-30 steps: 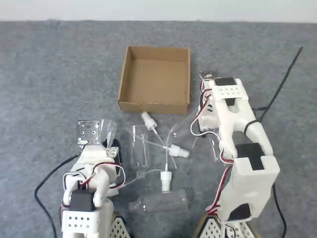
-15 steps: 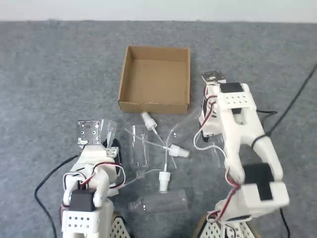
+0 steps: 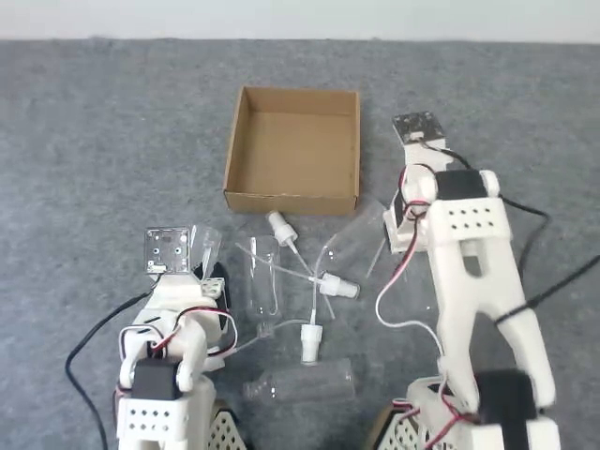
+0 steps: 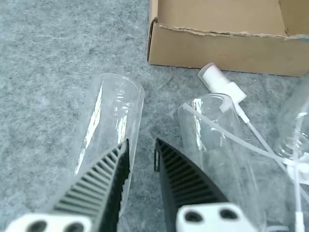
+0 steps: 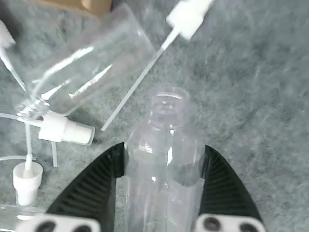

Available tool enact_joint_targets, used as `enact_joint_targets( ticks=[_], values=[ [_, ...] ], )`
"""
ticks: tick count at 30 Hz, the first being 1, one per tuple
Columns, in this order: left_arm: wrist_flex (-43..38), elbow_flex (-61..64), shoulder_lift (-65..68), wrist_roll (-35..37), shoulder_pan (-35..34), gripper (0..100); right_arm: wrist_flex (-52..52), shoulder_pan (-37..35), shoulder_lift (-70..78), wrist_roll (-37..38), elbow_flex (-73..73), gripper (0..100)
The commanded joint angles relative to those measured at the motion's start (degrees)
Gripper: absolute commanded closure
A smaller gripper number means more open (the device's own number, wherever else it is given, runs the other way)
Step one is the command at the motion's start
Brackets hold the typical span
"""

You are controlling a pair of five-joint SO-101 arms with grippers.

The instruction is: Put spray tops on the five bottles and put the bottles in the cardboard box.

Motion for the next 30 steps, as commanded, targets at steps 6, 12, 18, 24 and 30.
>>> enact_joint_targets(
  ticks=[6, 12, 18, 24, 30],
  values=[
    [0.2, -0.8, -1.0, -0.4, -0.3, 92, 2.1, 0.2, -10.4, 0.4, -0.4, 88.7],
    [0.2, -0.8, -1.0, -0.4, -0.3, 92, 2.8, 0.5, -15.1, 0.3, 0.8, 88.7],
    [0.2, -0.8, -1.0, -0.3, -0.3, 92, -1.0, 0.6, -22.4, 0.3, 7.9, 88.7],
    [0.1, -0.8, -1.0, -0.3, -0.3, 92, -5.0, 0.6, -29.1, 0.3, 14.6, 88.7],
    [0.4, -2.3, -1.0, -0.3, -1.0, 92, -8.5, 0.6, -33.3, 0.3, 19.7, 88.7]
  ],
)
